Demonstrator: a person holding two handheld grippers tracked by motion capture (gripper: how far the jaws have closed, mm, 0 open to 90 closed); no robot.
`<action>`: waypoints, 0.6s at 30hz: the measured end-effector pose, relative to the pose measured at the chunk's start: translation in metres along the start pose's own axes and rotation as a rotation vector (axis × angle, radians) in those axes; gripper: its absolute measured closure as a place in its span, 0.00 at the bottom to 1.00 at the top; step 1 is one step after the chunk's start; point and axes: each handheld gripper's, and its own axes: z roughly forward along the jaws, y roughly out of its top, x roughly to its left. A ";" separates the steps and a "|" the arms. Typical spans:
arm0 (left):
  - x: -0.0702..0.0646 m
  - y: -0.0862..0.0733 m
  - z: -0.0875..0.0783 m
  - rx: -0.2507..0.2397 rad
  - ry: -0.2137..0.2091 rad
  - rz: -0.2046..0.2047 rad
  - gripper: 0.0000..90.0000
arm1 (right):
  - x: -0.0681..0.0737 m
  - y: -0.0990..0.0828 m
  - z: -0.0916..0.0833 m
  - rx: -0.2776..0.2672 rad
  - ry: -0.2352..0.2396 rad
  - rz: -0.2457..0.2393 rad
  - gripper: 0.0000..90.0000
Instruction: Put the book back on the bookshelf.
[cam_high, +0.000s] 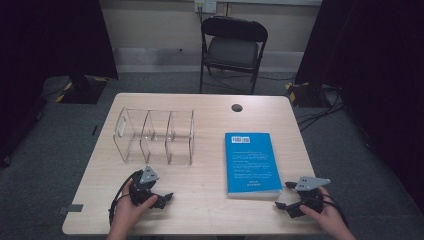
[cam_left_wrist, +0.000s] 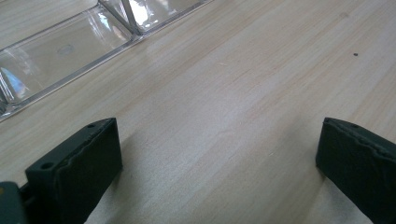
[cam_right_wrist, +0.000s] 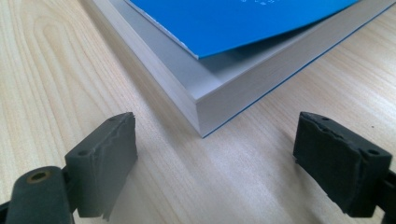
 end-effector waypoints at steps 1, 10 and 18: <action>0.000 0.000 0.000 0.000 0.000 0.000 0.00 | 0.000 0.000 0.000 0.000 0.000 0.000 0.14; -0.001 0.001 0.000 0.004 -0.001 -0.001 0.00 | 0.000 0.001 0.001 0.003 0.003 -0.004 0.12; -0.005 0.006 -0.005 0.021 -0.038 0.033 0.21 | 0.001 0.003 0.003 -0.001 -0.010 0.009 0.15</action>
